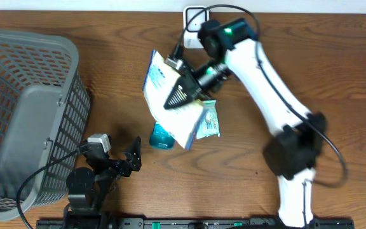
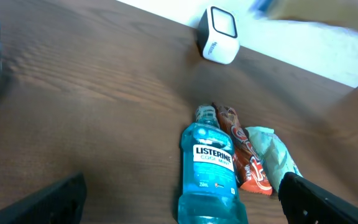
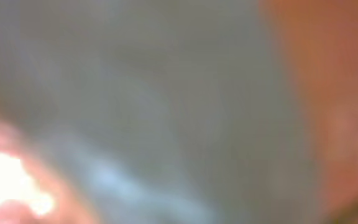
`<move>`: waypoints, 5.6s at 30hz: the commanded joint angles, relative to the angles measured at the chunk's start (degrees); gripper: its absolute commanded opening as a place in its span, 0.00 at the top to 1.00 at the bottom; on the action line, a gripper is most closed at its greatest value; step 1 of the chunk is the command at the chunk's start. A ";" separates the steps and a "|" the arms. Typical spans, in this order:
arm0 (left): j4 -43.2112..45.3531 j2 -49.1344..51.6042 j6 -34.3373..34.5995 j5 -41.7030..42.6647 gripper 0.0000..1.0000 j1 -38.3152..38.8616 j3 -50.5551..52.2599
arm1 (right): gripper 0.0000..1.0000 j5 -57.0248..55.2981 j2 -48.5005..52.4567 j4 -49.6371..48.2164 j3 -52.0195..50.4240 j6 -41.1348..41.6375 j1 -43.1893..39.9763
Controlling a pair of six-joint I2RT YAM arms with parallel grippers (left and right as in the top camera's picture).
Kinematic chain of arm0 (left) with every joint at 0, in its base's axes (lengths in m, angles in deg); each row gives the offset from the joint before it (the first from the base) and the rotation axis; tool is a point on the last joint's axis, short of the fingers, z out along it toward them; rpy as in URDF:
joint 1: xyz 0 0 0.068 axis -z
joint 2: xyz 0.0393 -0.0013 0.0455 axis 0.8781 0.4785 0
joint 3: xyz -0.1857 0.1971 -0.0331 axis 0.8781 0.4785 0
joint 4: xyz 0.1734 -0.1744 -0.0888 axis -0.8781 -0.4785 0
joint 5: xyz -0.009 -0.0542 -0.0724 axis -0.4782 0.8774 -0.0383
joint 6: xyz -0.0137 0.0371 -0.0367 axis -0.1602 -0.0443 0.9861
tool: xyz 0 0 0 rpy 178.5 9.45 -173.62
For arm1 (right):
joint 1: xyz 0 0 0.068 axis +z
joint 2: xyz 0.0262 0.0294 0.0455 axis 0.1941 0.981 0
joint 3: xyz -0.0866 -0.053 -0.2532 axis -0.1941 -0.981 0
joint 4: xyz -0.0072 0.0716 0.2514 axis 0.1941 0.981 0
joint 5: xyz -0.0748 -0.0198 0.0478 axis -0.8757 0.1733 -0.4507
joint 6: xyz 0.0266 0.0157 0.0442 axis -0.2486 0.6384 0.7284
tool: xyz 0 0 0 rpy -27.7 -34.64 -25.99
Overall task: Scan the item barcode
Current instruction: 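Lift the wet-wipe bag and swing it toward the scanner, then hold the wet-wipe bag in front of the barcode scanner, then carry the wet-wipe bag to the right edge and release it, then move the right gripper to the green wipe pack and grasp it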
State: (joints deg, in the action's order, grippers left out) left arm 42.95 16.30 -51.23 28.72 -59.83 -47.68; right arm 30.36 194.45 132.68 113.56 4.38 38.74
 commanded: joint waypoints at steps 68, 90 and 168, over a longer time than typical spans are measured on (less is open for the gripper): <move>-0.02 -0.13 0.11 0.52 0.02 -0.28 -0.22 | 0.99 -68.28 21.29 -92.76 4.11 -6.95 -3.50; -0.02 -0.13 0.11 0.52 0.02 -0.28 -0.22 | 0.99 -110.31 0.13 -47.41 4.48 -0.59 -16.61; -0.02 -0.13 0.11 0.52 0.02 -0.28 -0.22 | 0.27 -92.32 5.27 -29.79 -23.67 43.91 16.94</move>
State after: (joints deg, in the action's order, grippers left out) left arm 42.95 16.39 -51.23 28.72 -59.83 -47.68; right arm -56.83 198.76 104.04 91.99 44.97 54.39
